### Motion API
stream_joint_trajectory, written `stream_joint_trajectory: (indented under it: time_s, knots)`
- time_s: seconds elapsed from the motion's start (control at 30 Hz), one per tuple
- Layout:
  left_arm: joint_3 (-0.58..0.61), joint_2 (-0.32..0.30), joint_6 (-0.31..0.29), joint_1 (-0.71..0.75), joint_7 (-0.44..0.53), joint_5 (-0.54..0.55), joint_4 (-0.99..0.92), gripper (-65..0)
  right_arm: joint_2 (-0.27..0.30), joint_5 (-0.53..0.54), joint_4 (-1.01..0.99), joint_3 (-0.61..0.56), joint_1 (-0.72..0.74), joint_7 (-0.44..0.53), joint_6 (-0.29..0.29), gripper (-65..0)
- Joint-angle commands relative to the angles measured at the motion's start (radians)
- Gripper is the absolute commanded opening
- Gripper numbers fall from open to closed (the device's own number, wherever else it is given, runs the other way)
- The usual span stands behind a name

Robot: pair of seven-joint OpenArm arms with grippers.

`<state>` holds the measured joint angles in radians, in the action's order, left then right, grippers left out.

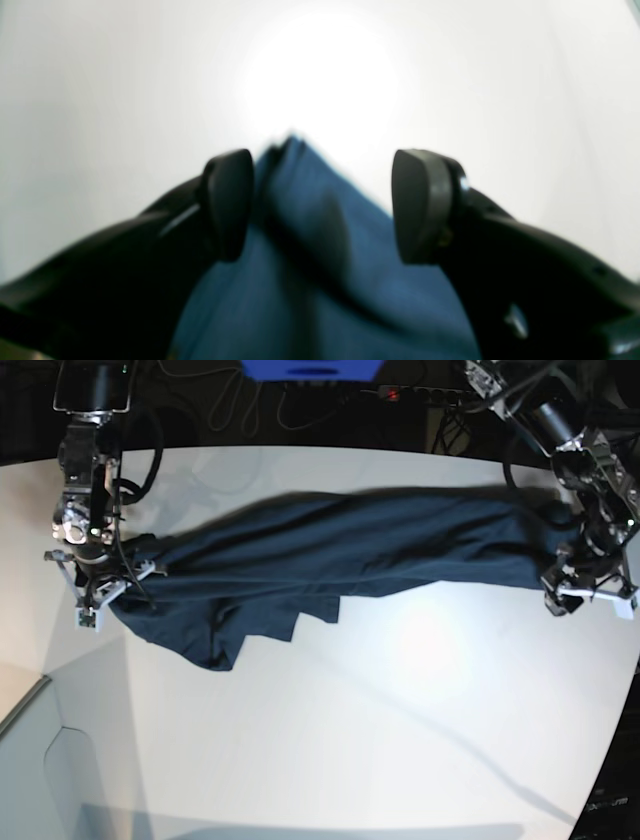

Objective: Layout the t-shirt on the table in an organized manner, then fold the t-shirt properly
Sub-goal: 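Lift the stretched shirt with both grippers and shake it out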

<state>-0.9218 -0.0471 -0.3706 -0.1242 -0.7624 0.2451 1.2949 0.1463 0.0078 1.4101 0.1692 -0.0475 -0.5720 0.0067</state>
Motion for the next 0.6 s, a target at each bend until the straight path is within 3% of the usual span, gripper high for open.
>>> stream_joint_trajectory:
  time_s: [0.0, 0.23, 0.3, 0.43, 0.57]
  knots:
    - [0.0, 0.006, -0.001, -0.013, 0.028, -0.019, -0.008, -23.1, 0.008, -0.002, 0.018, 0.003, 0.011, 0.022, 0.0, -59.4]
    - [0.002, 0.014, -0.006, -0.045, 0.09, -0.106, -0.163, -25.9, 0.008, -0.002, 0.018, 0.003, 0.01, 0.022, 0.0, -59.4]
    - [0.0, 0.01, -0.009, -0.045, 0.09, -0.102, -0.182, -35.4, 0.008, -0.002, 0.018, 0.003, 0.01, 0.022, 0.0, -59.4]
    - [-0.001, 0.011, -0.005, -0.045, 0.08, -0.102, -0.136, -65.0, 0.008, -0.002, 0.018, 0.002, 0.011, 0.022, 0.0, -59.4]
    - [-0.003, 0.013, -0.005, -0.067, 0.079, -0.102, -0.041, -64.3, 0.008, -0.002, 0.018, 0.002, 0.015, 0.025, 0.0, -59.4]
